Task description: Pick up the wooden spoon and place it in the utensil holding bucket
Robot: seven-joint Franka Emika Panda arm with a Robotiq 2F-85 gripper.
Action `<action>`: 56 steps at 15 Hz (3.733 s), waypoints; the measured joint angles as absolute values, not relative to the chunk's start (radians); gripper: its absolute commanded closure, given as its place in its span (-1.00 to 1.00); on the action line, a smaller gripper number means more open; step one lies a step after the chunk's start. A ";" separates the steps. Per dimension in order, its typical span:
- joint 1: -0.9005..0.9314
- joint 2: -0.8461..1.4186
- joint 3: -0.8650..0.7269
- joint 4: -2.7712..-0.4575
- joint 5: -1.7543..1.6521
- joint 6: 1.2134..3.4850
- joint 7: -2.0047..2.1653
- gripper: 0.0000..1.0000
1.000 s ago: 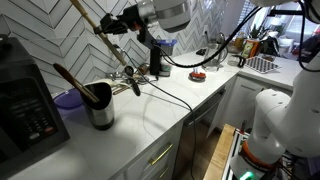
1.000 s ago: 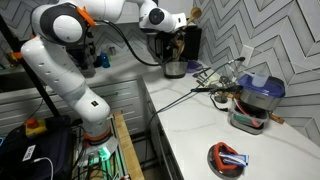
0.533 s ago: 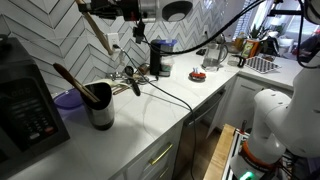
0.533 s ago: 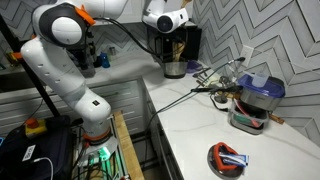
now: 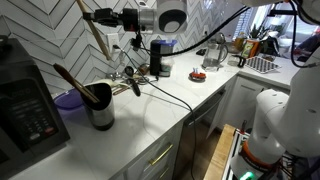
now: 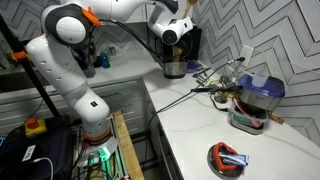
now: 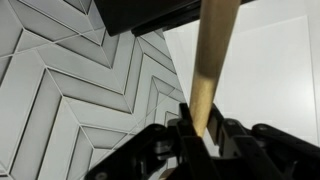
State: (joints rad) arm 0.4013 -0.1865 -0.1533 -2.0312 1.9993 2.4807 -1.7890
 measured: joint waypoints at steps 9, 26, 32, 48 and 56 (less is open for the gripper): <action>0.134 -0.068 -0.031 -2.075 2.265 2.036 -2.166 0.89; 0.054 0.111 -0.010 -2.067 2.276 1.741 -2.179 0.89; 0.054 0.206 -0.009 -2.019 2.248 1.719 -2.220 0.89; 0.066 0.400 0.000 -1.935 2.239 1.719 -2.239 0.89; 0.070 0.441 0.001 -1.953 2.170 1.719 -2.219 0.89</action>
